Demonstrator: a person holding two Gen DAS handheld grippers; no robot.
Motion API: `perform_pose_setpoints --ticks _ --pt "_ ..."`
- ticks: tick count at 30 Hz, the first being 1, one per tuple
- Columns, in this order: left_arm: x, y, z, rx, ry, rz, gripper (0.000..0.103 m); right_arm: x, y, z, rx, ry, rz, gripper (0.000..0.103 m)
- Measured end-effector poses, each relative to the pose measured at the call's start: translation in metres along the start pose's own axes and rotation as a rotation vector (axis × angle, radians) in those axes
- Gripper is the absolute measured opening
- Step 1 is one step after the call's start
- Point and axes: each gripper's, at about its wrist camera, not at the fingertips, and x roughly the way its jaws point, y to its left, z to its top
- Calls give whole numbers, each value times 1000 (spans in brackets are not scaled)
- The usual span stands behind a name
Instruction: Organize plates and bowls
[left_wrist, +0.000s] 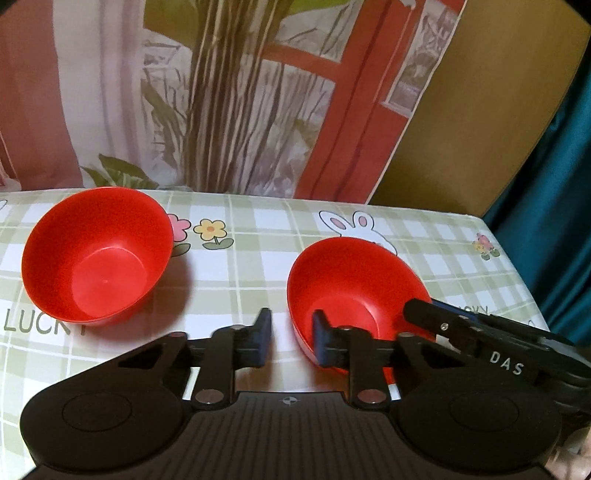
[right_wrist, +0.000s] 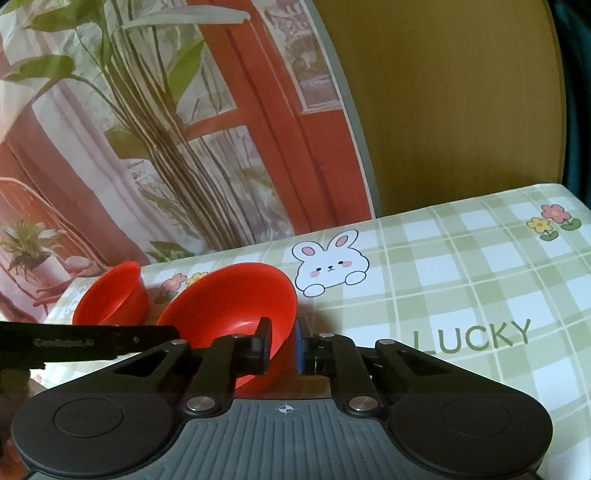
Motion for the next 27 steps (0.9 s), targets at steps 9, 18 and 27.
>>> perform_pose_setpoints --ticks 9,18,27 --pt "-19 -9 2 12 -38 -15 16 -19 8 9 25 -45 12 10" --pt "-80 -15 -7 3 -106 17 16 -54 39 13 12 -90 60 10" --pt "-155 4 -33 -71 -189 81 16 -81 92 6 -48 -105 166 10"
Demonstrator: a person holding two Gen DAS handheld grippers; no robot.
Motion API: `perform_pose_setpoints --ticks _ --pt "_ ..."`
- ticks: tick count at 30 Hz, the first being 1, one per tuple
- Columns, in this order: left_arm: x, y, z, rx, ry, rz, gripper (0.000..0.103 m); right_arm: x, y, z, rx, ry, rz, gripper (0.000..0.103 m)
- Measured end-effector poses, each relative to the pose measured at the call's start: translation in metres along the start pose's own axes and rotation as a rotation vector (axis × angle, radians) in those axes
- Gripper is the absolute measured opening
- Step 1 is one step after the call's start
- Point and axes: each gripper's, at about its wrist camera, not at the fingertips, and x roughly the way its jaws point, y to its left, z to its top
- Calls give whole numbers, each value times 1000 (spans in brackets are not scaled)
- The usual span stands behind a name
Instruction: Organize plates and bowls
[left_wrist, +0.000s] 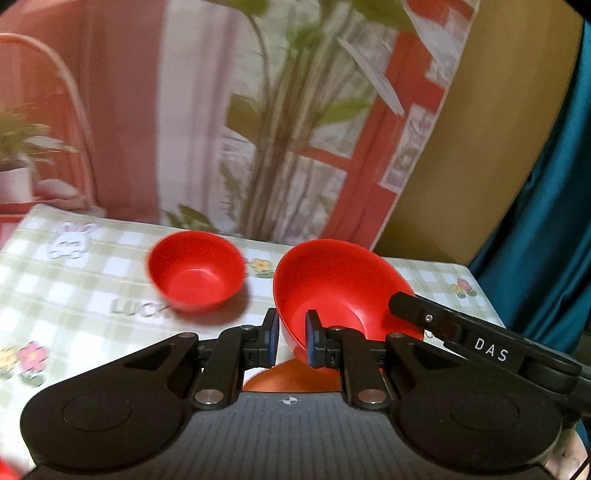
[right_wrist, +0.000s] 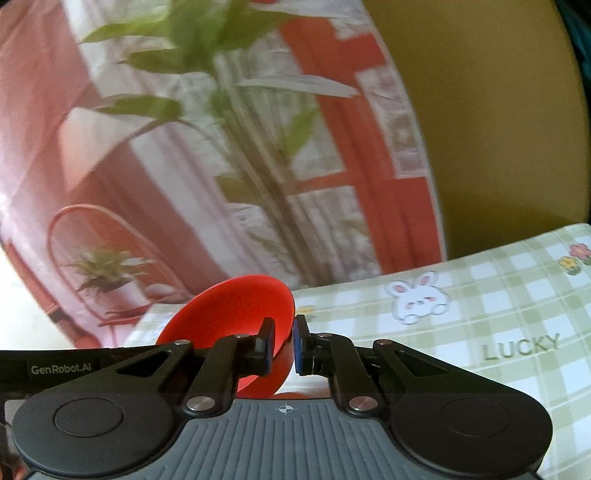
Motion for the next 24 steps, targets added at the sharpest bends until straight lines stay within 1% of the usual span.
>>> perform_pose_setpoints --ticks 4,9,14,17,20,24 --pt "-29 14 -9 -37 -22 21 16 -5 24 -6 -19 2 47 10" --pt "-64 34 -21 -53 -27 45 17 -10 55 -15 -55 20 99 10" --pt "-102 57 -29 -84 -72 72 17 -9 89 -26 -98 50 151 10" --pt "-118 72 -34 -105 -89 103 17 -2 112 -32 -122 81 197 11" --pt "-133 92 -42 -144 -89 140 17 6 136 -38 -141 104 237 10" --pt "-152 117 -53 -189 -95 188 17 19 171 -48 -201 151 287 10"
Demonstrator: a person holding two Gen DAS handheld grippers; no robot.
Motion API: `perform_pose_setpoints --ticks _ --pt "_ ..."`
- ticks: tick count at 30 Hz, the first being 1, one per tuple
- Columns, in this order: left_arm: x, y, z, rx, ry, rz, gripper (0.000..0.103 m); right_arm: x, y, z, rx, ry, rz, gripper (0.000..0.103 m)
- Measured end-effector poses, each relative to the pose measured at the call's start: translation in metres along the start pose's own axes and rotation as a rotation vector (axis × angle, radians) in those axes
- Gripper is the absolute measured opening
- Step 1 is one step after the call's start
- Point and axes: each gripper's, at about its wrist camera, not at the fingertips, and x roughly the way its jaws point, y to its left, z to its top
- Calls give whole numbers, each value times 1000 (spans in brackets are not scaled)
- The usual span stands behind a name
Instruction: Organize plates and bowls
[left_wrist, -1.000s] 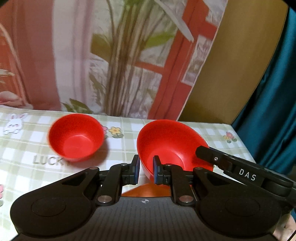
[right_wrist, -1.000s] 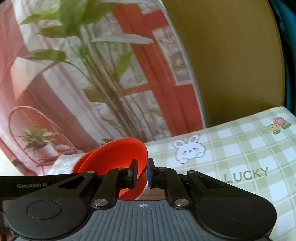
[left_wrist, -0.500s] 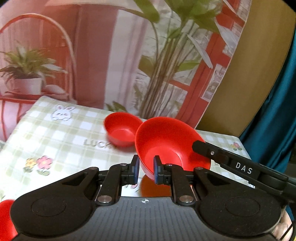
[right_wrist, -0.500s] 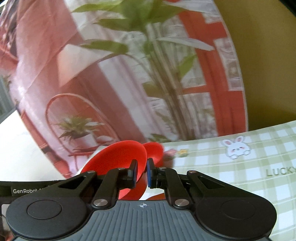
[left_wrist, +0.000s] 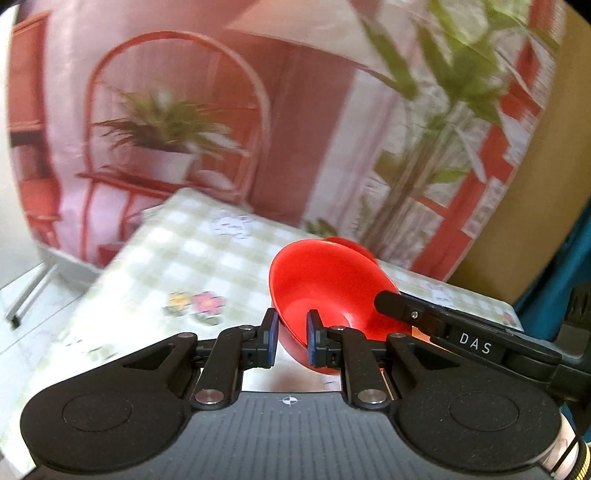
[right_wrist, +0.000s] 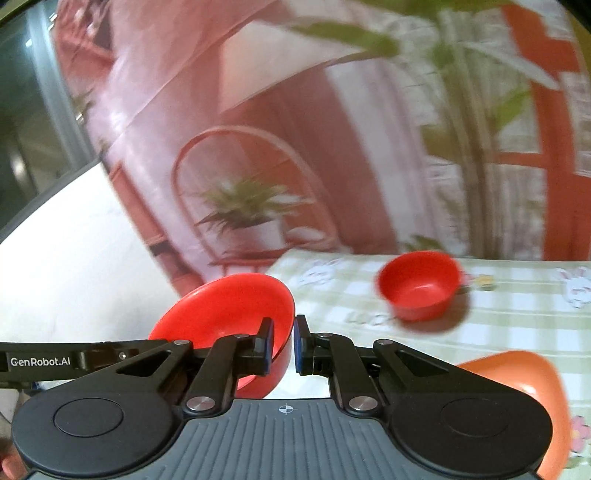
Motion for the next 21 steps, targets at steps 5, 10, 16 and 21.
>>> perform_pose_setpoints --ticks 5,10,16,21 --pt "-13 38 -12 -80 2 52 17 29 35 -7 -75 75 43 10" --pt "-15 66 -26 -144 24 92 17 53 60 -20 -131 145 68 10" --pt "-12 95 -41 -191 53 126 17 71 79 -37 -175 216 81 11" --pt "-6 105 -50 -200 78 146 17 82 84 -50 -188 262 80 11"
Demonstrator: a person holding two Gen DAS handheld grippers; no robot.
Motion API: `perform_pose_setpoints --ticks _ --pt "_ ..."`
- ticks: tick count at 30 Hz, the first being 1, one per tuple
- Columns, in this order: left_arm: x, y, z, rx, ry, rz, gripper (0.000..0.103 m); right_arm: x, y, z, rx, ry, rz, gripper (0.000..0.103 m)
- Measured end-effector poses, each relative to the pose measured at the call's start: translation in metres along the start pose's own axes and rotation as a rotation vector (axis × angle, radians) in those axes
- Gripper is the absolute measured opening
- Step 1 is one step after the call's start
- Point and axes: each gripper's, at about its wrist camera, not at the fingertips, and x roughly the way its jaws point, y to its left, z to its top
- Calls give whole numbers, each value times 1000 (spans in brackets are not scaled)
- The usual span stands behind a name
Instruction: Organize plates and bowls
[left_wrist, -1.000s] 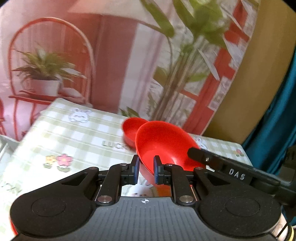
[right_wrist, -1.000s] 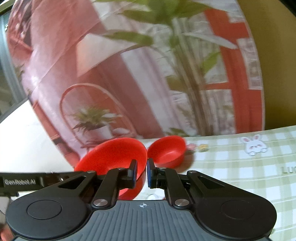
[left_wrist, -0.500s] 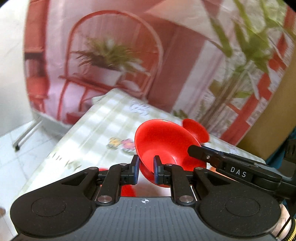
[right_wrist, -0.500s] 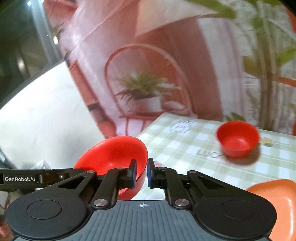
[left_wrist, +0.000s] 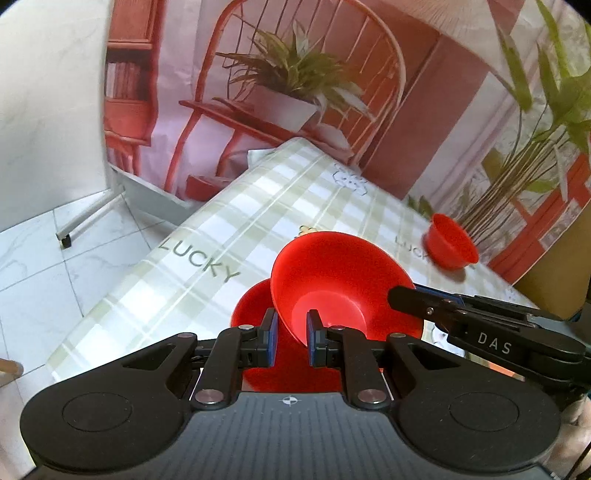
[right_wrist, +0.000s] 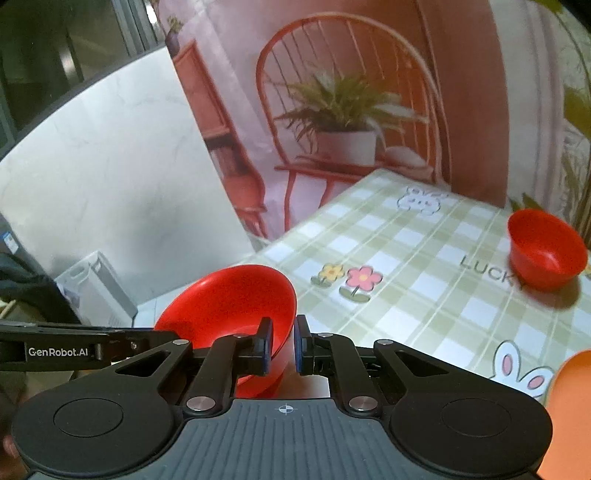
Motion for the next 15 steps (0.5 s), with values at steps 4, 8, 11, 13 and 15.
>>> perform_pose_setpoints --ticks 4,8,11,13,15 --pt "1 6 -2 -5 1 7 17 6 0 -5 -2 24 3 11" --pt "2 10 -4 -10 4 11 17 9 2 -9 -8 45 5 11" --pt "5 12 -7 -20 13 17 17 13 2 -11 -6 55 6 11" --pt "7 13 -9 -23 19 21 17 14 2 -13 -5 60 5 11" --pt "8 13 -10 -24 20 24 17 14 2 -15 -4 62 4 11"
